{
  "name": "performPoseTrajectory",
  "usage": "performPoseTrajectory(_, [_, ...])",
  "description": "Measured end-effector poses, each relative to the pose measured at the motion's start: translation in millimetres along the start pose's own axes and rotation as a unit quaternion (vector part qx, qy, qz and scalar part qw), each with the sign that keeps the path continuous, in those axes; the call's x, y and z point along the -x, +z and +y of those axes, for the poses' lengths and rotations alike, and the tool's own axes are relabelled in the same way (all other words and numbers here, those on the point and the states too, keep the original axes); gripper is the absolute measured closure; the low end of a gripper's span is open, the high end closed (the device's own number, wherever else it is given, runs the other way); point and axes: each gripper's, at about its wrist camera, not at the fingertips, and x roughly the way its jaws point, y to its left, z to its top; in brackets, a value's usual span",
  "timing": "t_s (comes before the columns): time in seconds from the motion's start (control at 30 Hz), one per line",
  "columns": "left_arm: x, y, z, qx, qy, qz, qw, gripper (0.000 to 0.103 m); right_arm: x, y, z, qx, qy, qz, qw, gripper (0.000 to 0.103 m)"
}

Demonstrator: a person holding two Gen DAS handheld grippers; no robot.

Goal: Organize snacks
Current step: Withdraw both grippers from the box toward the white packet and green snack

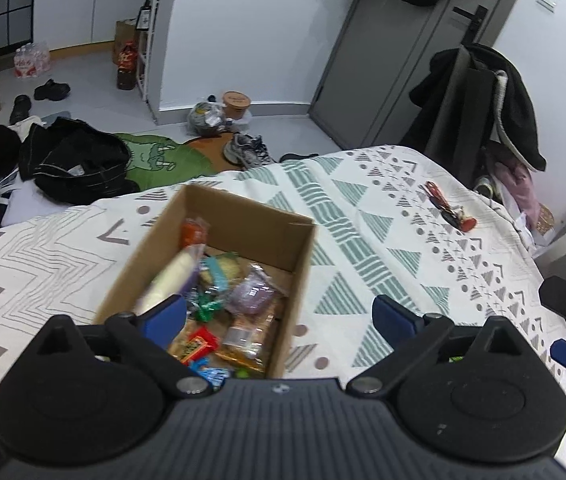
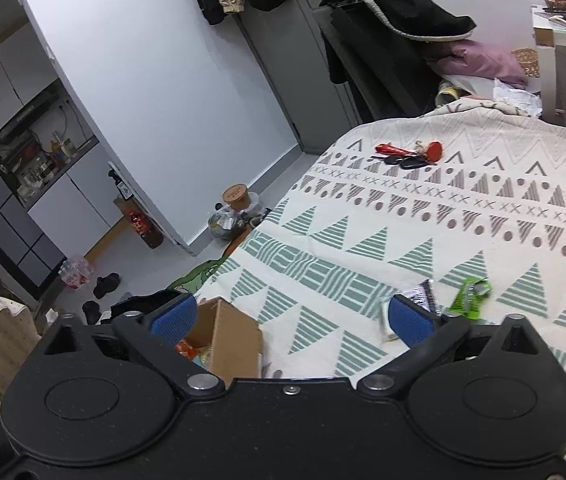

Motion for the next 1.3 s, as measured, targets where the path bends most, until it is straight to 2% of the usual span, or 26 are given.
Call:
performPoseTrajectory(0.4, [-8.0, -17.8, -49.6, -0.022, -0.019, 0.004, 0.9996, 0.004, 26.0, 15.0, -57.2, -0.038, -0.020, -0.024, 0.999, 0.000])
performPoseTrajectory(0.7, [-25.5, -26.4, -85.7, -0.031, -0.033, 0.009, 0.9989, 0.004, 31.0, 20.7, -103.2, -0.071, -0.032, -0.027, 0.997, 0.000])
performPoseTrajectory(1.0, [-49.3, -29.4, -110.8, -0.032, -0.051, 0.024, 0.9979, 0.004, 6.7, 18.4, -137.4, -0.124, -0.034, 0.012, 0.992, 0.000])
performPoseTrajectory(1.3, [-81.3, -32.8, -130.3, -0.032, -0.061, 0.043, 0.9967, 0.004, -9.3, 16.9, -160.4, -0.164, -0.054, 0.020, 0.985, 0.000])
